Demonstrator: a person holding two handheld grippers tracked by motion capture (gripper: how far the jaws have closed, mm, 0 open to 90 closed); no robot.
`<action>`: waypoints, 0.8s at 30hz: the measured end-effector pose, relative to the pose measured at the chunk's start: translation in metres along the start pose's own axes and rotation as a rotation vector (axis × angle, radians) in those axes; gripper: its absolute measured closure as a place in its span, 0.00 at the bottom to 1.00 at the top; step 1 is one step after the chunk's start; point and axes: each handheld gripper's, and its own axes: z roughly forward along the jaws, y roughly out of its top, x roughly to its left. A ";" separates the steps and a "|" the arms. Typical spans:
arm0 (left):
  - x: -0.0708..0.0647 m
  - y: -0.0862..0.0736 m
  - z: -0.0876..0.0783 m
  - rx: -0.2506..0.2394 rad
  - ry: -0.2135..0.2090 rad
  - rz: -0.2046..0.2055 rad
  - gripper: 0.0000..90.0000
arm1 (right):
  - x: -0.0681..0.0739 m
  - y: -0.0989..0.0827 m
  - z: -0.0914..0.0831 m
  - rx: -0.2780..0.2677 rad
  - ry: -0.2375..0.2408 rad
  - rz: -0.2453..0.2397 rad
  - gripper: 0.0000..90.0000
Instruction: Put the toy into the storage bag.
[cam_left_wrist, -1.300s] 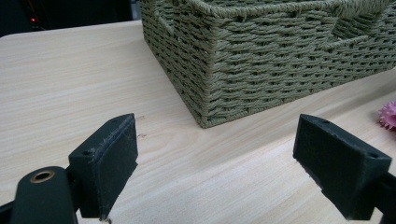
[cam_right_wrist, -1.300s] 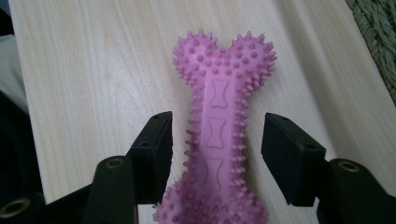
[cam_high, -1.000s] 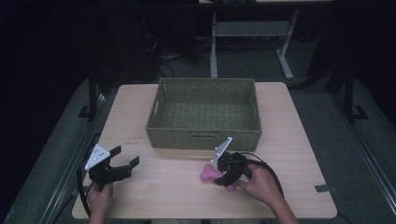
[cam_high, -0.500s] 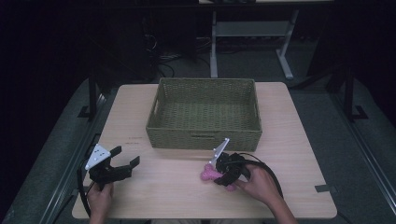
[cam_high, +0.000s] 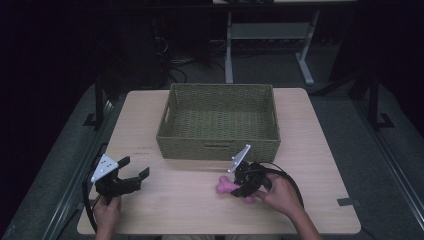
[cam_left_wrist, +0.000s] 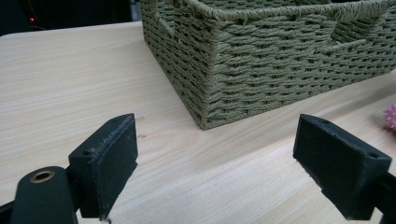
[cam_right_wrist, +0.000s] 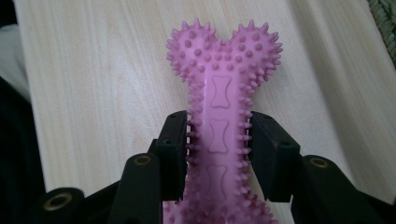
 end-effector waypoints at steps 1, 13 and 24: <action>0.000 0.000 0.000 0.000 0.000 0.000 0.15 | 0.000 0.000 -0.001 -0.006 0.004 0.000 0.64; -0.001 0.001 0.001 0.000 0.006 0.002 0.15 | -0.009 -0.001 -0.024 -0.035 0.038 -0.013 0.64; 0.001 0.001 0.000 -0.001 0.009 -0.003 0.15 | -0.015 -0.001 -0.041 -0.063 0.076 -0.033 0.64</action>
